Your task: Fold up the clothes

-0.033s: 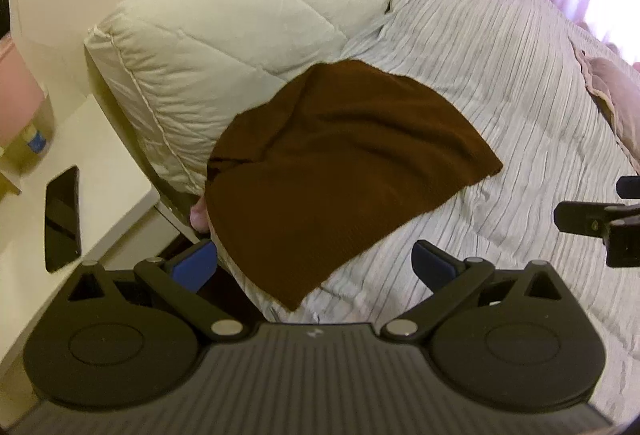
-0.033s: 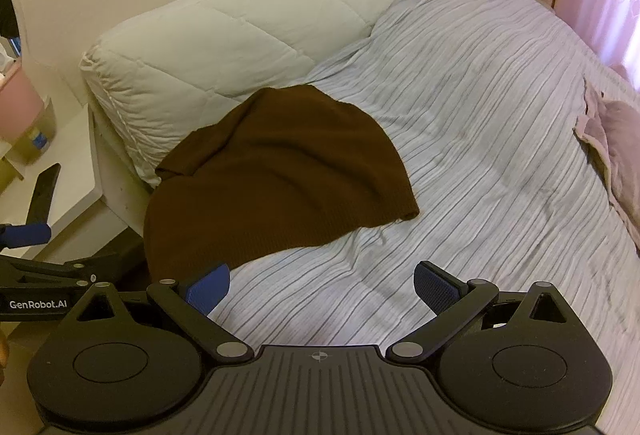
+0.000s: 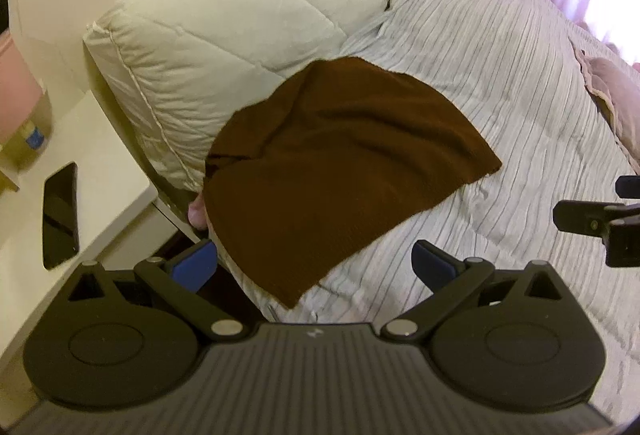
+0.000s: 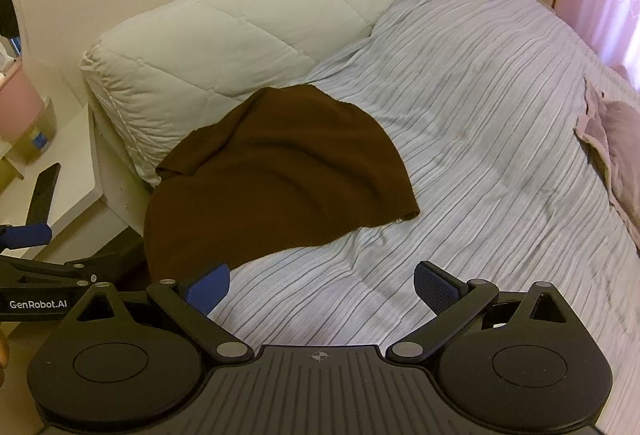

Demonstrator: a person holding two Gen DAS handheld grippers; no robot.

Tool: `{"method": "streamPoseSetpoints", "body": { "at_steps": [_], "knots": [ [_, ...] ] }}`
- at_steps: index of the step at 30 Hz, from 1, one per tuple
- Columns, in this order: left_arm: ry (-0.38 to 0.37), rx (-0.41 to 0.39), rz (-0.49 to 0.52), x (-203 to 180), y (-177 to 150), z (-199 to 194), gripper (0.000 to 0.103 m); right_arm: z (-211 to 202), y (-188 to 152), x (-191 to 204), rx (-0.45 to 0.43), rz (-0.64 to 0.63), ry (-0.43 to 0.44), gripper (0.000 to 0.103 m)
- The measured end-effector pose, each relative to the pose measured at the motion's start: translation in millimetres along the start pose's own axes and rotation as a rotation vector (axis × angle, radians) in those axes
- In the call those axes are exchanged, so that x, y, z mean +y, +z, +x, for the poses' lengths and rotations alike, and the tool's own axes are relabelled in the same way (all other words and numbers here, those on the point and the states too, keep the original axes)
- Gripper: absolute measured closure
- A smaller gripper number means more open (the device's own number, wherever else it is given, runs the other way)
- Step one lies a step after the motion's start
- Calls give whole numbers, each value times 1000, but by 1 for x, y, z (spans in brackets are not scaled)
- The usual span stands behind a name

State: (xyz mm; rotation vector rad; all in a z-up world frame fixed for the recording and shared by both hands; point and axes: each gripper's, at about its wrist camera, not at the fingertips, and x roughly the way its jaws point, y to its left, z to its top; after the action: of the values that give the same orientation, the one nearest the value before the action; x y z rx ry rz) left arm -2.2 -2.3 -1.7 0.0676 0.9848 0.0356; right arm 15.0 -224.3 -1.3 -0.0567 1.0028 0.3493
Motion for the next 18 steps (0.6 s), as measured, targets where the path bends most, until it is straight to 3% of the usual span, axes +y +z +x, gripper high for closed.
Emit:
{"method": "streamPoseSetpoints", "body": {
  "at_steps": [6, 11, 18],
  "knots": [
    [2, -20, -6, -8, -9, 0, 1, -1, 3, 0, 4, -3, -10, 2],
    [-31, 27, -14, -2, 3, 4, 1, 2, 0, 2, 2, -4, -16, 2],
    [-49, 30, -11, -2, 2, 4, 1, 2, -1, 0, 0, 1, -7, 2]
  ]
}}
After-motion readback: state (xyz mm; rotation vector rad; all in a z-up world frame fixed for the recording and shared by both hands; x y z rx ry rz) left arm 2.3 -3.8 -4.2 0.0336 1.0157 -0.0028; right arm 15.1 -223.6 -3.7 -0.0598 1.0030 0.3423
